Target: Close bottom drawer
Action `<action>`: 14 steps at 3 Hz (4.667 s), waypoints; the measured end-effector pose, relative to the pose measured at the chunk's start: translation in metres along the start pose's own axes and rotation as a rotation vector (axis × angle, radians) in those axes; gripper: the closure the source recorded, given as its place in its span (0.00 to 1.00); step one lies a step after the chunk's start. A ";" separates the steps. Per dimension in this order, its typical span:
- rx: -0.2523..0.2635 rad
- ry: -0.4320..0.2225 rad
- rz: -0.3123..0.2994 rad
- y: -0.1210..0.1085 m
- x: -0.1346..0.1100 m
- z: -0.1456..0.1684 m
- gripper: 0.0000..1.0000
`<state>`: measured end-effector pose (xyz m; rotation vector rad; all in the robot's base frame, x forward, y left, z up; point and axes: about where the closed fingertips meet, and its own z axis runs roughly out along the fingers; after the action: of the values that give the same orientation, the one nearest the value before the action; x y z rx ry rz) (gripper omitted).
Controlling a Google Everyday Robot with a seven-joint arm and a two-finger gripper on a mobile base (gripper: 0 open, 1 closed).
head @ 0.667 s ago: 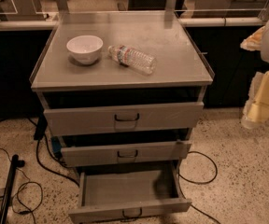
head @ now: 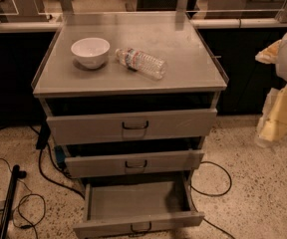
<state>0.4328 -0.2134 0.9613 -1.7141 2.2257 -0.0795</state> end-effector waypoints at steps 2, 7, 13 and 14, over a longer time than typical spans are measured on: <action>-0.015 -0.066 0.015 0.020 -0.007 0.031 0.21; -0.144 -0.136 0.063 0.064 -0.006 0.110 1.00; -0.258 -0.278 0.123 0.151 0.050 0.289 1.00; -0.277 -0.281 0.123 0.154 0.046 0.299 1.00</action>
Offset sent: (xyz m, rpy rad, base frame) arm -0.0092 0.0302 -0.0564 0.1475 -0.0070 0.0093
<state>0.3660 -0.1680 0.6317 -1.5958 2.1986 0.4896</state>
